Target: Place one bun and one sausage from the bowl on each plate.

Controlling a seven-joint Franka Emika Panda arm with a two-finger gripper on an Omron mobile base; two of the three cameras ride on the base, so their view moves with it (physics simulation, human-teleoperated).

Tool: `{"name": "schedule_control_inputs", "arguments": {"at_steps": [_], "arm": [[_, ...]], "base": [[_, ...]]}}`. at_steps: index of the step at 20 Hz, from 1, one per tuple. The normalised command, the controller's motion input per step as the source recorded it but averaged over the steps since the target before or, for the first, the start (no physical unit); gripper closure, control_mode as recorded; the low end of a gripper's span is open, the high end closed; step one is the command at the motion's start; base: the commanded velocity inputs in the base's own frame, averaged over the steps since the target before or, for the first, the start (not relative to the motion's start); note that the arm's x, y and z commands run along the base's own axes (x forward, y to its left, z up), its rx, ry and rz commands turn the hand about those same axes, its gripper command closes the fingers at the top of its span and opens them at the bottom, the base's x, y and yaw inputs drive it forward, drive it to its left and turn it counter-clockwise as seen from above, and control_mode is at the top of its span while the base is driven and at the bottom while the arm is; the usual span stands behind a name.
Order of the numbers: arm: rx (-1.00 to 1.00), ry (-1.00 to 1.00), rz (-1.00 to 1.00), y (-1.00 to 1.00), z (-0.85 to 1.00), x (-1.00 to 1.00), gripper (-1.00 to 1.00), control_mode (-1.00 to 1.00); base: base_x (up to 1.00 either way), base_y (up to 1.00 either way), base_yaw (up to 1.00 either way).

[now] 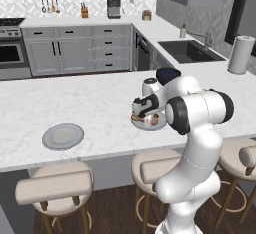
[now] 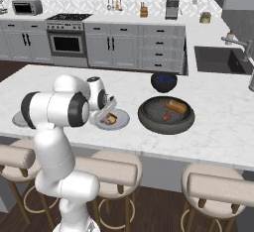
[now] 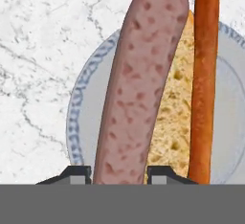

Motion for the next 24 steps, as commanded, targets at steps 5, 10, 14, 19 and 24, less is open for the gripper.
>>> {"name": "schedule_control_inputs", "arguments": {"at_steps": [5,10,14,19,24], "arm": [[-0.01,0.01,-0.09,-0.07,0.00,0.26,1.00,-1.00],[0.00,0.01,-0.04,-0.09,0.00,0.16,-1.00,-1.00],[0.00,0.00,0.00,0.00,0.00,0.00,-1.00,-1.00],[0.00,0.00,0.00,0.00,0.00,-0.04,-1.00,-1.00],[0.00,0.00,0.00,-0.11,0.30,-0.41,-1.00,-1.00]], "base": [[0.00,0.00,0.00],[0.00,0.00,0.00],[0.00,0.00,0.00],[0.00,0.00,0.00],[0.00,0.00,0.00]]}}
